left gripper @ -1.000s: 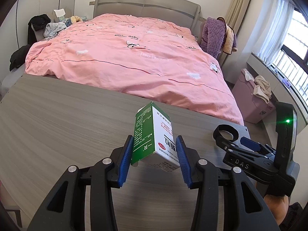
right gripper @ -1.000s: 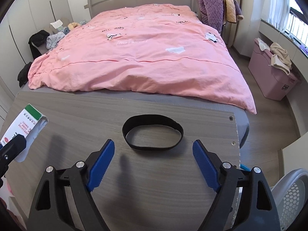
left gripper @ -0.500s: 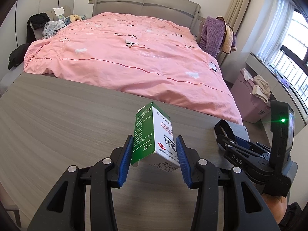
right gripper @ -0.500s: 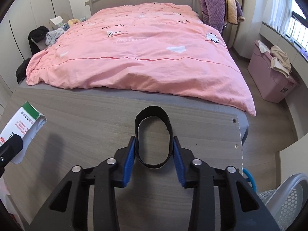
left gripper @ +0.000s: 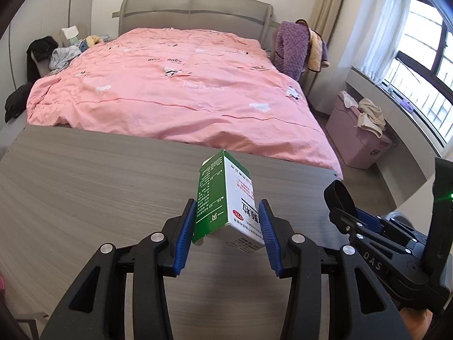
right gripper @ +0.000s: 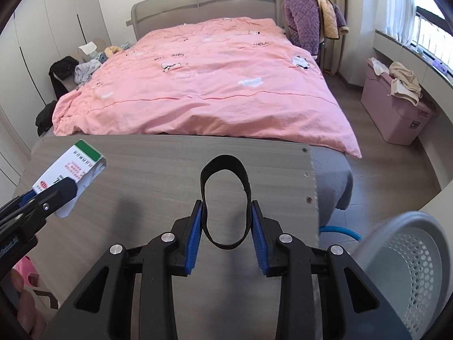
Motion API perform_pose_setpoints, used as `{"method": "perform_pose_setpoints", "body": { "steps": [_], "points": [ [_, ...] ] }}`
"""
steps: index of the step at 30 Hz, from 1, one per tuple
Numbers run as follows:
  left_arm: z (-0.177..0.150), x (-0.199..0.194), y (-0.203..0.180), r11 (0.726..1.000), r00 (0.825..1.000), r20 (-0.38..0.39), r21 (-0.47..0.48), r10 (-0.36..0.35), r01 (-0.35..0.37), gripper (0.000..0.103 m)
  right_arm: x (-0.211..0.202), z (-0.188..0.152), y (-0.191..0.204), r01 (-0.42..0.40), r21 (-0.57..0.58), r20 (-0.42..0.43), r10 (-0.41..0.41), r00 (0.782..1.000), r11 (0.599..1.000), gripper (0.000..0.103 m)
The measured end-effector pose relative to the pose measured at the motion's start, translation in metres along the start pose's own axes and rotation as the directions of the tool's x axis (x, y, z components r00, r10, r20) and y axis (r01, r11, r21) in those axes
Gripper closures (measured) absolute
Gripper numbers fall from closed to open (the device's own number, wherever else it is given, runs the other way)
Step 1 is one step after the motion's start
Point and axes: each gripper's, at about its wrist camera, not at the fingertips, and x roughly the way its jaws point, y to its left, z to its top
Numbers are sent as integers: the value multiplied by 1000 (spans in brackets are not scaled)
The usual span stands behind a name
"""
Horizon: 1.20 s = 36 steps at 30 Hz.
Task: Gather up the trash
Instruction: 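Carry the medicine box and hair tie over the basket with both grippers, then open both grippers to drop the box and hair tie into the basket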
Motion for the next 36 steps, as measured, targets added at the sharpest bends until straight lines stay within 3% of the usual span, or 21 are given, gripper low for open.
{"method": "perform_pose_setpoints", "body": {
  "steps": [10,19,27,36],
  "points": [
    [-16,-19,-73,987,996,-3,137,-84,84,60,-76,-36,-55,47,82,86,-54,995,995,70],
    [-34,-24,-165,938,980,-47,284,-194,199,60,-125,-79,-132,163,216,105,-189,976,963,70],
    [-55,-13,-235,880,960,-107,383,-259,280,60,-148,-107,-178,219,300,101,-260,960,928,70],
    [-78,4,-269,851,951,-180,427,-252,306,60,-149,-131,-204,213,342,86,-256,963,915,68]
  ]
}}
